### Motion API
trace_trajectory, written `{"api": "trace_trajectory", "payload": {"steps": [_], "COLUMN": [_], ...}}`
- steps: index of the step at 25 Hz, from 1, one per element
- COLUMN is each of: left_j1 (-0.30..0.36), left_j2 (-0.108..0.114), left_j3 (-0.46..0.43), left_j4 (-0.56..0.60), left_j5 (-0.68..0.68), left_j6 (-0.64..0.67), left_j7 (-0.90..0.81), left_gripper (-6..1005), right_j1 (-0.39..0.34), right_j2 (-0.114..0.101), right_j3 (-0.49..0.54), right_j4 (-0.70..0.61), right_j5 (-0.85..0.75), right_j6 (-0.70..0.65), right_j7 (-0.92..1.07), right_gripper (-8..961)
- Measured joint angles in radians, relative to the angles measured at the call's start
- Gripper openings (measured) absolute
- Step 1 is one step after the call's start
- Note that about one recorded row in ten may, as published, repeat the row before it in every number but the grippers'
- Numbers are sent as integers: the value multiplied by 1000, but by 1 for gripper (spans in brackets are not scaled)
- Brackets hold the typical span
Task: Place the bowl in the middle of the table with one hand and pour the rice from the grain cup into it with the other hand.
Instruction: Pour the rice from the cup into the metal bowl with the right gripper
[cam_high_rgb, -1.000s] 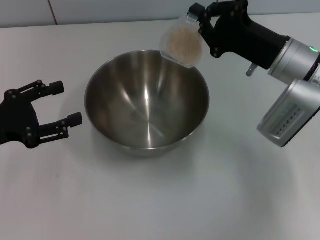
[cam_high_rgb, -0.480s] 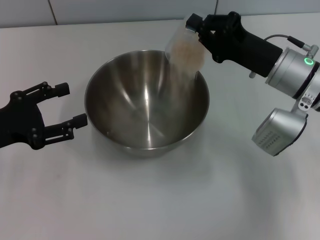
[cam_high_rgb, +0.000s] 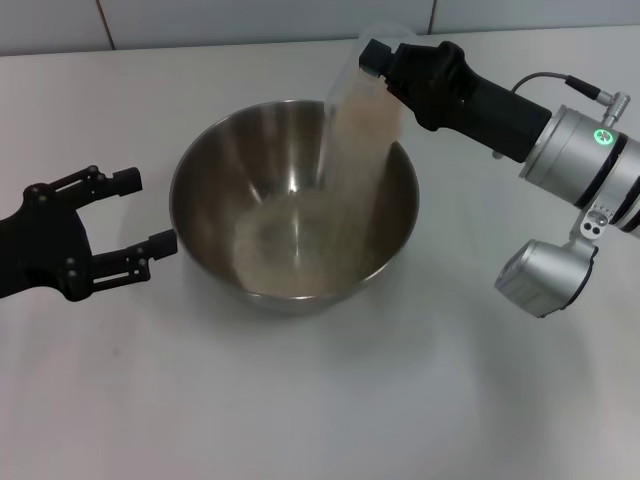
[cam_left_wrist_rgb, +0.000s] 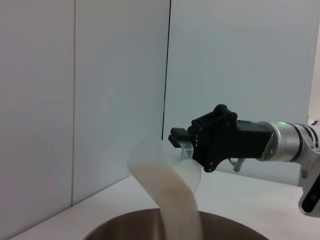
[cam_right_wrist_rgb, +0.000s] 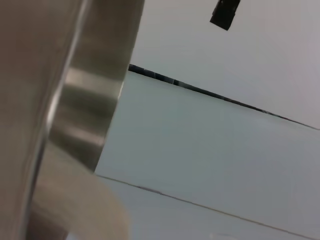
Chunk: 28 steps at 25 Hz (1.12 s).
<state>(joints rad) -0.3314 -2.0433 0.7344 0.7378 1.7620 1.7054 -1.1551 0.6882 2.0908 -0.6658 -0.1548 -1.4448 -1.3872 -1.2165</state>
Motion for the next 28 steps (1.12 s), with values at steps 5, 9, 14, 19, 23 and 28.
{"api": "trace_trajectory", "payload": {"steps": [5,9,14,19,23,28], "left_j1": [0,0,0,0,0,0], "left_j2": [0,-1,-1,-2,-2,-2], "left_j3": [2,2,1,-3,-3,-4], "left_j4": [0,0,0,0,0,0], "left_j5": [1,1,1,0,0,0], "left_j6": [-1,0,1,1,3,4], "left_j7": [0,0,0,0,0,0], "left_gripper": [835,835,835,835,835,834], "right_j1": [5,8,11,8,8,12], "right_j2": [0,0,-1,-1,-2,-2], "right_j3": [-25,-44,-48,-48,-44,-36], "right_j4": [3,15,26,27,37,77], "right_j5": [0,0,0,0,3,70], "right_j6": [-3,-9,-14,-14,-17,-34], "right_j7": [-54,-112,-167,-218,-224,-135], "right_gripper": [7,7,7,7,7,6]}}
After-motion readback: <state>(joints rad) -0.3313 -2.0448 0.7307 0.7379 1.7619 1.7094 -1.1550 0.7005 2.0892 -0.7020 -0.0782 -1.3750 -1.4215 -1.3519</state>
